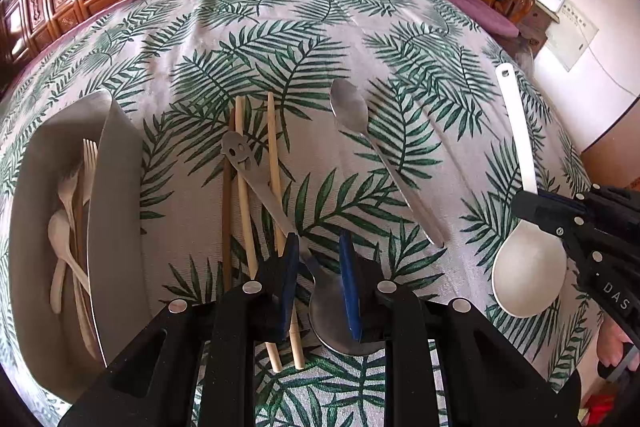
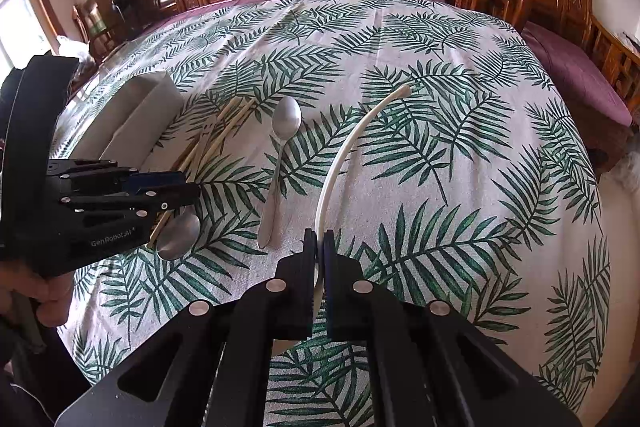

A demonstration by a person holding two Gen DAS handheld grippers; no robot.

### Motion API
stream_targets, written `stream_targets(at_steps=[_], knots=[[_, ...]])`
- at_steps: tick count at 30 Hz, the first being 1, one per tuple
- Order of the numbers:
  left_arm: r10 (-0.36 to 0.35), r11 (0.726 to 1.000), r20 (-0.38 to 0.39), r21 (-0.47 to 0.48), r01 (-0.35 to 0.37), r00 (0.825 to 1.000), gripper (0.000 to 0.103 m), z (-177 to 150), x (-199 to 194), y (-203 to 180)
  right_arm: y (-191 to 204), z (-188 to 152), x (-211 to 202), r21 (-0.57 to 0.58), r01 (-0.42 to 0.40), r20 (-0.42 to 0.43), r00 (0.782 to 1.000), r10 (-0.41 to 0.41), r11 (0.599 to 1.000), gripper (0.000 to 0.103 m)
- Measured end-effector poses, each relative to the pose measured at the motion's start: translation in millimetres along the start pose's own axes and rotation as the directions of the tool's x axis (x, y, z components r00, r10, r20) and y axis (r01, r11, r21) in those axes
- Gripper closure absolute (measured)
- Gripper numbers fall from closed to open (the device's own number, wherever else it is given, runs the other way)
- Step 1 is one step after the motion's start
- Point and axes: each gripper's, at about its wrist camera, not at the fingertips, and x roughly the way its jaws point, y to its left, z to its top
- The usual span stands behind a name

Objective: Organize utensils
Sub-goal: 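Lower the left tool onto the pile and grasp a metal smiley-face spoon, then carry the metal spoon into the tray with left tool while right tool carries the white spoon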

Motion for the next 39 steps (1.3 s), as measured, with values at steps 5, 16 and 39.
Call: stream_targets(at_steps=[5,16,39], knots=[[-0.006,1.0,-0.027,0.005,0.006,1.0,0.084,-4.4,3.0,2.2,-1.5,-0.6,1.6,0.0,0.002,-0.003,1.0,-0.002,1.0,0.098],[0.027,1.0,-0.037,0.008,-0.026,0.999,0.084,4.3,11.7,-0.2,-2.9,0.0,0.6,0.005,0.0,0.0,1.0,0.0,1.0,0.098],[0.055,0.996,0.032,0.062,-0.057,0.998,0.097,7.2,-1.2,-15.5,-1.9,-1.7,3.4,-0.006,0.001,-0.009,1.0,-0.001,1.0,0.098]])
